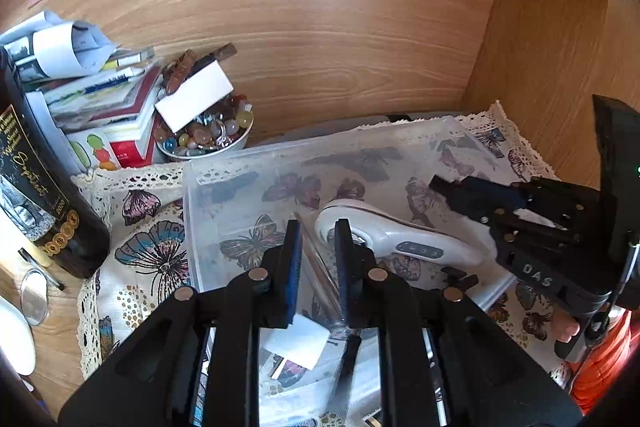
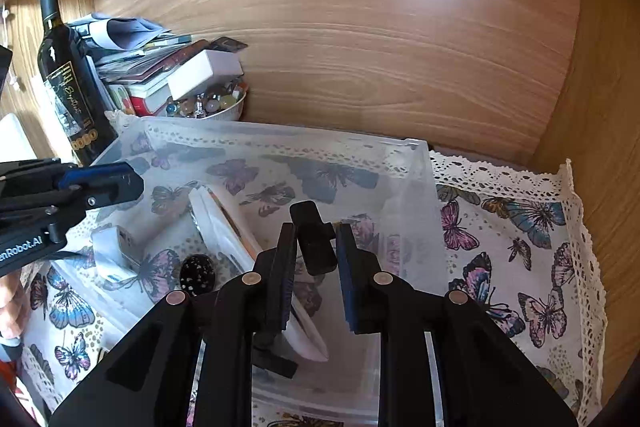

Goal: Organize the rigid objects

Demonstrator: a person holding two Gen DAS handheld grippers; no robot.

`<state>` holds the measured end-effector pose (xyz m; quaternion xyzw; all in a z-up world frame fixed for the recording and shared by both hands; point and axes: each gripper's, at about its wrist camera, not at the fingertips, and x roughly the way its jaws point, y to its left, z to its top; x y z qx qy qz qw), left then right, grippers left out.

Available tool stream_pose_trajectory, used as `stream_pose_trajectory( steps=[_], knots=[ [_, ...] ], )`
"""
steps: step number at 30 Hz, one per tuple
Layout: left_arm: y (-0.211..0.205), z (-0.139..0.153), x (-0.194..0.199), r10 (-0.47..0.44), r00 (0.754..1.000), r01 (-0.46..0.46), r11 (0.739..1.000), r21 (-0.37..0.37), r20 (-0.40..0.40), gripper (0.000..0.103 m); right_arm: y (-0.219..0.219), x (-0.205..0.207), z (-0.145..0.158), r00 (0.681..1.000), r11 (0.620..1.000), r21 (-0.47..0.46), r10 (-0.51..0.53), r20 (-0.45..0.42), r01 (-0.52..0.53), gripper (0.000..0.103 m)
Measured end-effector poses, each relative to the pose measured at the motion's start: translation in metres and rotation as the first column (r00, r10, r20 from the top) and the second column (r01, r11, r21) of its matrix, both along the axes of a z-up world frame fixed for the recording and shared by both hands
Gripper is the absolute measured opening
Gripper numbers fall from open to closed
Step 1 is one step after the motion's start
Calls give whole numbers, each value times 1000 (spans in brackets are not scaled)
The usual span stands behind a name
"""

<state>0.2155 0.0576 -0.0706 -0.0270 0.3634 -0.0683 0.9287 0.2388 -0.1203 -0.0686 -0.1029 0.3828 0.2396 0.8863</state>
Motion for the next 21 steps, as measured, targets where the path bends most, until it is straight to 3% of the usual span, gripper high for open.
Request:
stream_pose_trajectory(
  steps=[5, 9, 13, 21],
  knots=[
    [-2, 12, -13, 1, 999, -1, 1000, 7, 41, 15, 0, -5, 5, 1000, 1000, 11, 12, -3, -12, 19],
    [-5, 21, -27, -1, 998, -1, 1000, 17, 67, 16, -1, -16, 17, 999, 999, 26, 20, 29, -20, 25],
    [-6, 26, -44, -12, 997, 12, 1000, 11, 77, 33, -6, -31, 32, 997, 998, 51, 35, 64, -39, 35],
    [-14, 13, -81, -50, 997, 49, 999, 23, 54, 48, -20, -65, 40, 993, 997, 37, 60, 101, -64, 47]
  ],
)
